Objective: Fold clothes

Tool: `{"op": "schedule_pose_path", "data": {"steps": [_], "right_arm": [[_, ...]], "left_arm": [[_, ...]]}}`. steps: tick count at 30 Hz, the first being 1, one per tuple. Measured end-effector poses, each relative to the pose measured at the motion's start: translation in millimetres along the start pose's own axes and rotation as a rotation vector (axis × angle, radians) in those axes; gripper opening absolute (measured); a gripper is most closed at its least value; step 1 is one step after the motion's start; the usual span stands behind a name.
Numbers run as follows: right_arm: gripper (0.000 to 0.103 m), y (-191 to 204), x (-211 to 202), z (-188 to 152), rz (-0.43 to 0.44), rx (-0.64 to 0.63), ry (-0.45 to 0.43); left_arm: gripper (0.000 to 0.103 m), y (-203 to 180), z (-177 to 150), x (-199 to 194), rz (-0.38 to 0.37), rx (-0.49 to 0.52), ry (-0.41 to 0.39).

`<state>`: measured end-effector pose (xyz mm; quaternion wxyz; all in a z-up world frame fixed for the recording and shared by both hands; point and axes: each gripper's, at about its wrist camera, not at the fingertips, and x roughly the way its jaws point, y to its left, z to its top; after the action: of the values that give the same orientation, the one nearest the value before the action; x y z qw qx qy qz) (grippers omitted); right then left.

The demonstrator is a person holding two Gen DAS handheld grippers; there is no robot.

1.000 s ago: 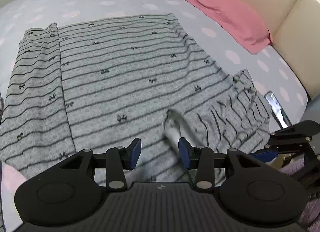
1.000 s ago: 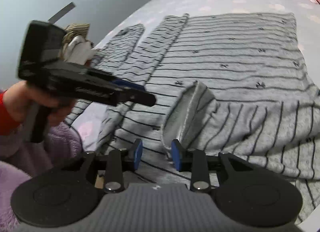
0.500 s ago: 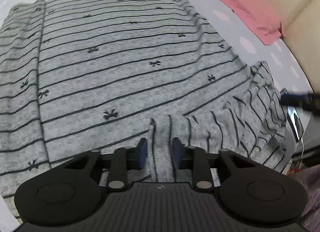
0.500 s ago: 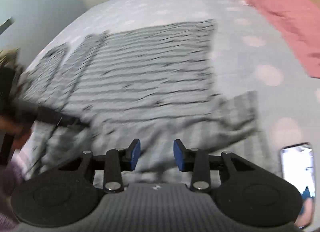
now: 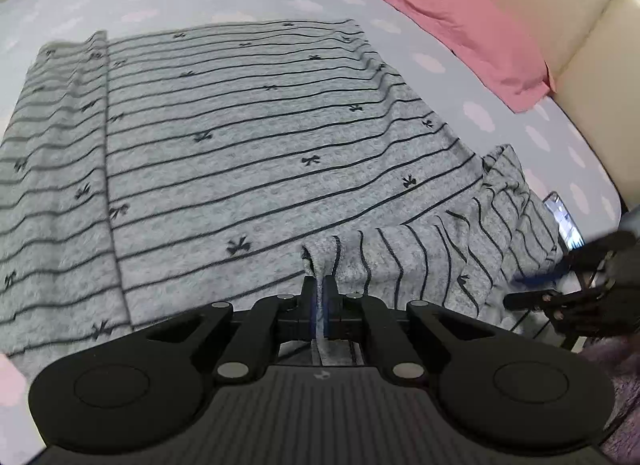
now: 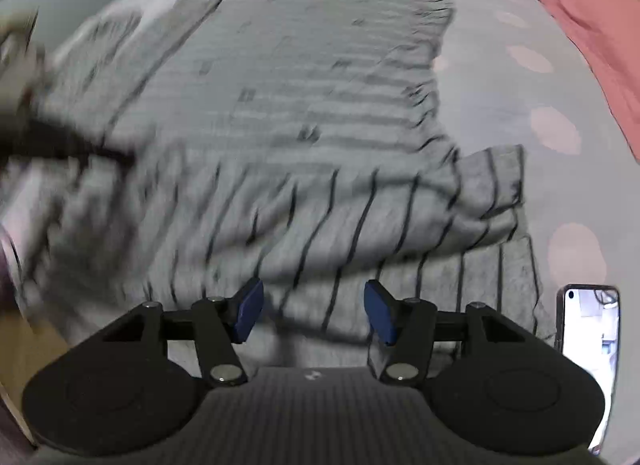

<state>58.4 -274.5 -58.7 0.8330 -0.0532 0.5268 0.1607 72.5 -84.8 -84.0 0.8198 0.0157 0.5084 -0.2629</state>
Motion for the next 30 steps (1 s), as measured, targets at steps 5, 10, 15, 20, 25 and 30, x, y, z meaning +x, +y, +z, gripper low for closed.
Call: {"op": "schedule_pose_path", "data": {"steps": [5,10,15,20,25,30], "right_arm": [[0.0,-1.9,-0.1,-11.7,-0.033,-0.015,0.032],[0.0,-9.9,-35.1,-19.8,-0.015,0.003,0.012],[0.009,-28.5,-35.2,-20.4,-0.048,0.091,-0.021],[0.036,-39.4,-47.0,-10.7,-0.071,0.177,-0.093],[0.038,-29.5,-44.2,8.6,-0.028,0.182,-0.131],[0.039,-10.7,-31.4,12.2,-0.043,0.104,-0.086]], "left_arm": [[0.001,7.1,-1.6,-22.9,-0.025,-0.048,-0.037],[0.001,6.5,-14.1,-32.3,-0.032,-0.045,0.033],[0.0,-15.6,-42.4,-41.7,-0.103,0.011,0.075],[0.0,-32.2,-67.9,-32.1,-0.187,-0.011,0.149],[0.001,-40.8,-91.9,-10.1,-0.162,0.032,0.219],[0.003,-39.9,-92.1,-21.6,-0.183,0.042,0.181]]}}
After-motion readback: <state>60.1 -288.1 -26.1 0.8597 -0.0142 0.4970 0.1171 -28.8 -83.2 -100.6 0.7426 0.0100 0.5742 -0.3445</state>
